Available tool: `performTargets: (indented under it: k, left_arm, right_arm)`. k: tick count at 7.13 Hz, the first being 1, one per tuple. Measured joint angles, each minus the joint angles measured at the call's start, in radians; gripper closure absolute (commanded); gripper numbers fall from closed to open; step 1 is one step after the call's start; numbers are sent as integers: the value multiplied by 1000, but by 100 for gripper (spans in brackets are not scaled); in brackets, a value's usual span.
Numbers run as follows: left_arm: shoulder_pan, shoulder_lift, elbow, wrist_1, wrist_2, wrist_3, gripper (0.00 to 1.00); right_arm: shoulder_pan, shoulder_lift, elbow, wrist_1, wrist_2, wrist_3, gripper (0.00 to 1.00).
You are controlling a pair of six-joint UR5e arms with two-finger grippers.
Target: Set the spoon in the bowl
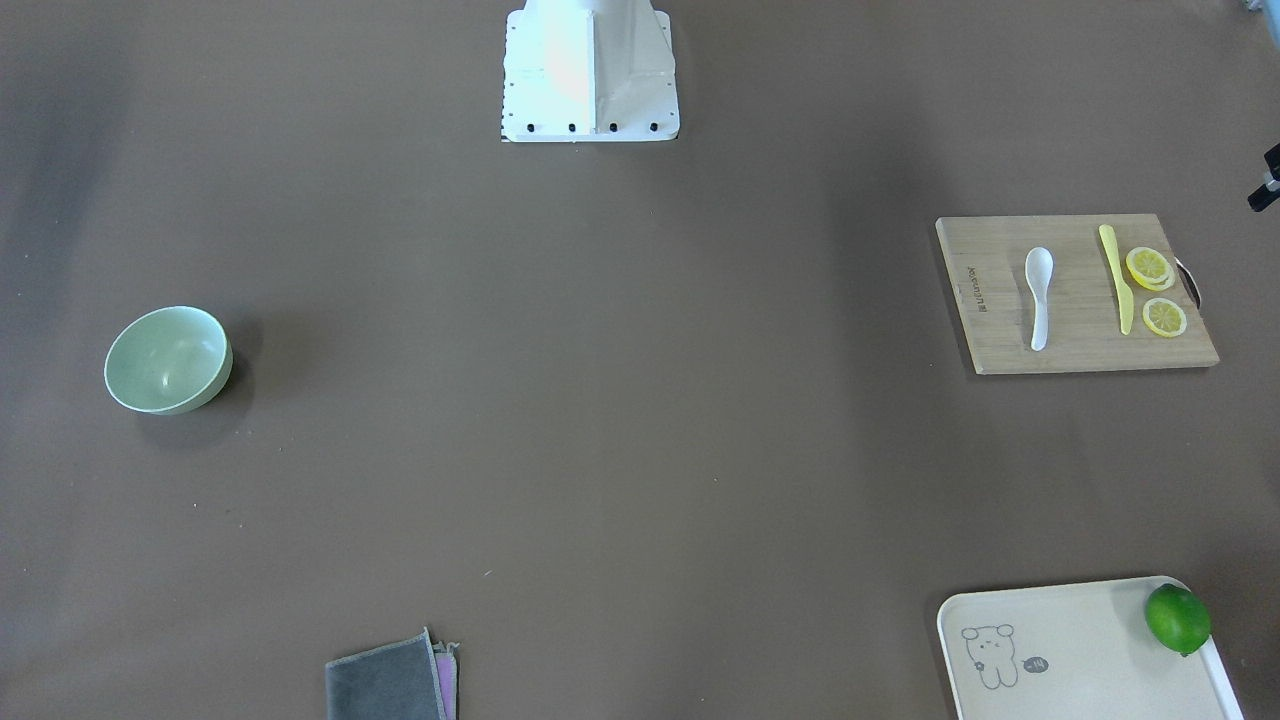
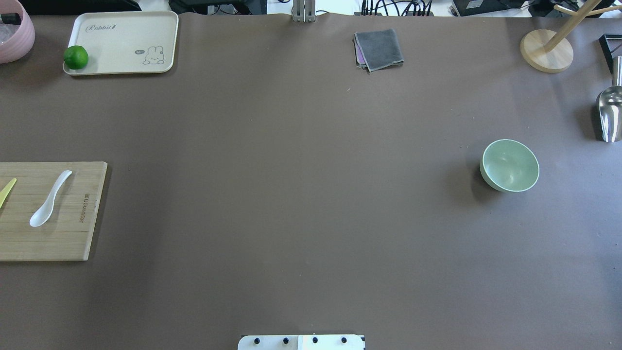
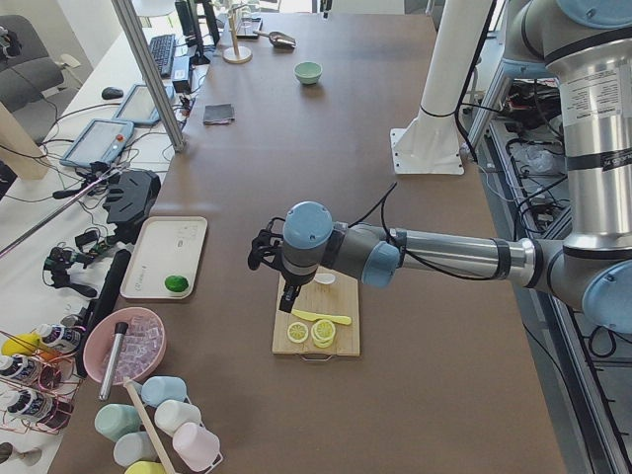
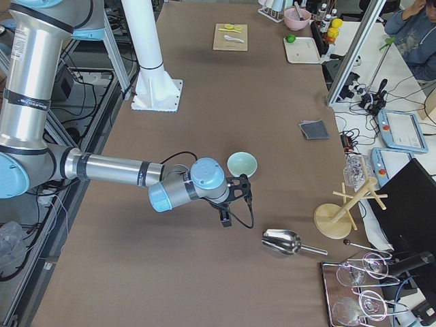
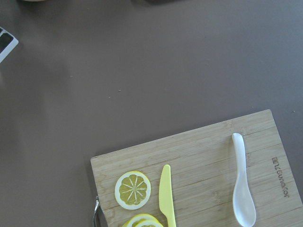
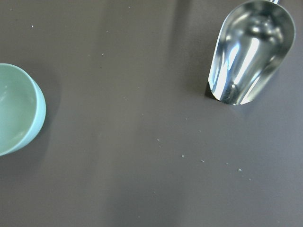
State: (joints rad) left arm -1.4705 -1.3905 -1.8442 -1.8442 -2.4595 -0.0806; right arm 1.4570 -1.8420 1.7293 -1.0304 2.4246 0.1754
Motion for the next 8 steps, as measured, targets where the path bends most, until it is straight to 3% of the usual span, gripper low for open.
performTargets:
  k: [3,5,8]
  left_arm:
    - [150,-69,36,-83,8,-160,2]
    - [172,-97,62,-112,15,-197,2]
    - [189,-102,67,-116,50,-203,2]
  right_arm:
    - [-139,54,0,41,-12,150,11]
    - [-278,134,-16,47,-78,294,11]
    - [-409,256,-103,49,-148,408,24]
